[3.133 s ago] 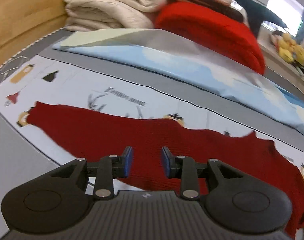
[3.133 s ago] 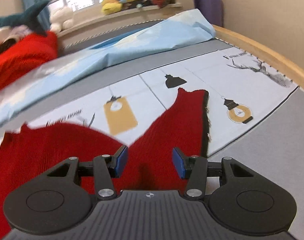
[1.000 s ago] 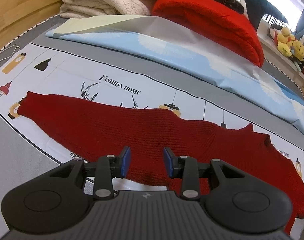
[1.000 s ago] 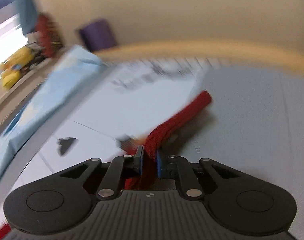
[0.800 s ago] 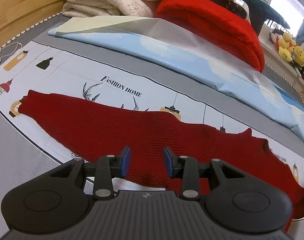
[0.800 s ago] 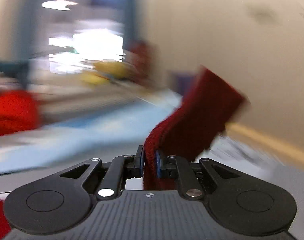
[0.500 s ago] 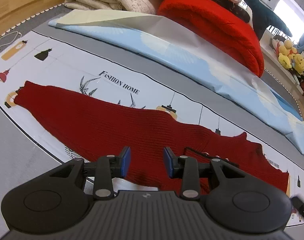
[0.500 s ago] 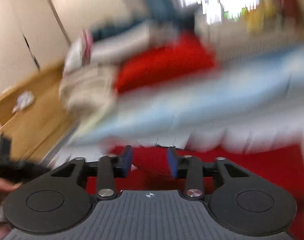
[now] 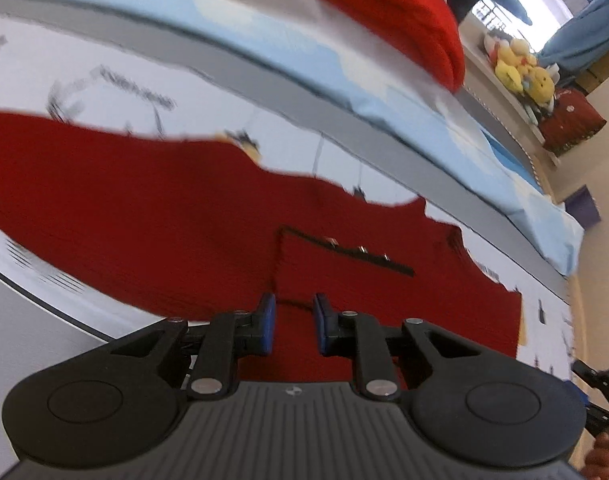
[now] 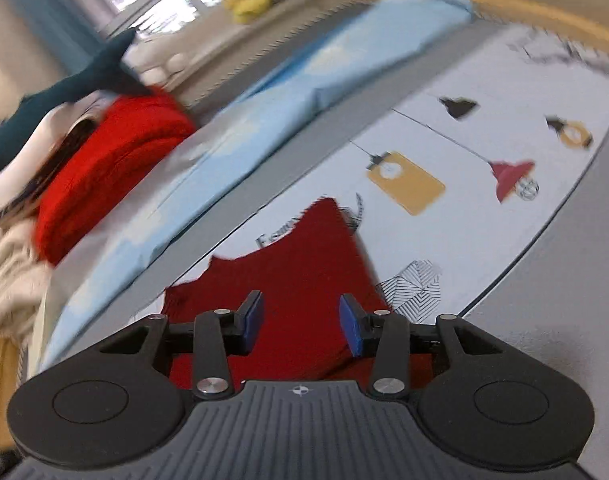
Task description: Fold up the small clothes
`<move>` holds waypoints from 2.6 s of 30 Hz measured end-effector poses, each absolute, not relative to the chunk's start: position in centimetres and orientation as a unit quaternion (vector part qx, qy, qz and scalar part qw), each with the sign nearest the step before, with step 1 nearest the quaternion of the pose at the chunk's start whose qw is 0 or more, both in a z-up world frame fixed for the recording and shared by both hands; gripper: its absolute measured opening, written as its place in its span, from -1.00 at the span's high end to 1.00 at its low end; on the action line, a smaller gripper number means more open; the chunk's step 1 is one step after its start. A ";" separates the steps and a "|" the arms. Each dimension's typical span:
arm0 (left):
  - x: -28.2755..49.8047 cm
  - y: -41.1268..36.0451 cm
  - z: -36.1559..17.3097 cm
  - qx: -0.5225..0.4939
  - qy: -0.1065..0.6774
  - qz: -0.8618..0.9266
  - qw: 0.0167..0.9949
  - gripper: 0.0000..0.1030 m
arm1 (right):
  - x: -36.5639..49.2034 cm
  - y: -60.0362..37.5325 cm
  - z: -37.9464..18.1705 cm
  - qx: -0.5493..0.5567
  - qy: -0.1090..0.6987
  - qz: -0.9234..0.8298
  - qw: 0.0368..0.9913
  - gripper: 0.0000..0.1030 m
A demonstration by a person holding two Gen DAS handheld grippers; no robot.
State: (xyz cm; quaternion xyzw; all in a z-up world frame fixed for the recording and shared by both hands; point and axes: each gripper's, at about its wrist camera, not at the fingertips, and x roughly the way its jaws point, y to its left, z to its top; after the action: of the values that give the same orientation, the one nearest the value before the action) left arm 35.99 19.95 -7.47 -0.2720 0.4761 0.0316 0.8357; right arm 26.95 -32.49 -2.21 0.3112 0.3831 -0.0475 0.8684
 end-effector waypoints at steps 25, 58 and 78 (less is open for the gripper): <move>39.0 19.6 -9.9 -0.282 0.464 0.069 0.837 0.85 | 31.7 -30.8 -6.5 0.327 0.463 -0.020 0.824 0.14; 39.1 16.2 -12.2 -0.150 0.518 0.093 0.837 0.74 | 32.8 -32.2 -12.3 0.359 0.508 -0.098 0.777 0.14; 38.5 19.1 -9.4 -0.176 0.492 0.105 0.846 0.72 | 32.2 -28.9 -5.7 0.257 0.463 -0.041 0.847 0.13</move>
State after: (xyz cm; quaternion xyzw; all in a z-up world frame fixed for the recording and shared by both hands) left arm 38.47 19.14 -9.37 -0.1758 0.4924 0.1051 0.8459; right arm 32.16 -28.92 -5.67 0.2568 0.4635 -0.0414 0.8471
